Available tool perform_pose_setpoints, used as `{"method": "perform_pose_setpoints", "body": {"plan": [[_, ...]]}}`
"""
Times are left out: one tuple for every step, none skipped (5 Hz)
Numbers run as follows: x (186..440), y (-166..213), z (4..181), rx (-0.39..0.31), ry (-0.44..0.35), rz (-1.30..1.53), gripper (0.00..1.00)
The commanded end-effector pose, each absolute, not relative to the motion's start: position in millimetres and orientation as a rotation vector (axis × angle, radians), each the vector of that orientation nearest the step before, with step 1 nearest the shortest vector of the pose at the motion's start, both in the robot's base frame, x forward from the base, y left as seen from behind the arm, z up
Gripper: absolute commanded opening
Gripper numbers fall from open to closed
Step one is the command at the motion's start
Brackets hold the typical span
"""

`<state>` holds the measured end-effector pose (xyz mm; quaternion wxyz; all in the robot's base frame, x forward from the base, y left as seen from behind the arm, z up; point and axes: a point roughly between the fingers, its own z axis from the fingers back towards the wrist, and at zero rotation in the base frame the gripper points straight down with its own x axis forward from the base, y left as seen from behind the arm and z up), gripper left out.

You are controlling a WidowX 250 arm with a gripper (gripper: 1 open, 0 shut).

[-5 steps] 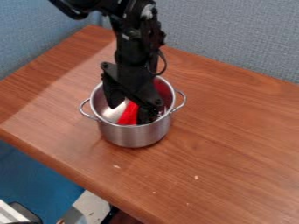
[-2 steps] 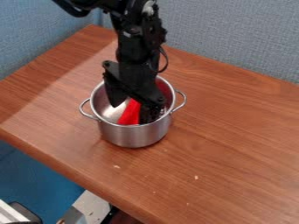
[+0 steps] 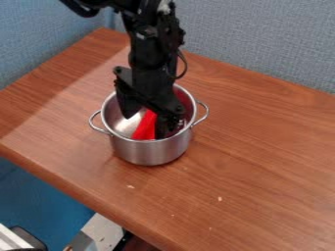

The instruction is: Move the red object from the metal pot to the table

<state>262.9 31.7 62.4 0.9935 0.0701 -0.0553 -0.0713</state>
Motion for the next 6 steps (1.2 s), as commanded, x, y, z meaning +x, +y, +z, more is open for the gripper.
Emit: {"method": "perform_pose_setpoints", "body": {"plan": [[272,36,71.4,0.146,-0.148,-0.127,1.0],[273,36,70.5,0.143,-0.146,-0.125,1.0],[274,37,69.5,0.142,-0.145,-0.123,1.0],[275,37,66.4,0.139,-0.135,-0.124,1.0],[275,37,63.2,0.136,-0.124,-0.125,1.0],[275,37,59.5,0.132,-0.109,-0.127,1.0]]}}
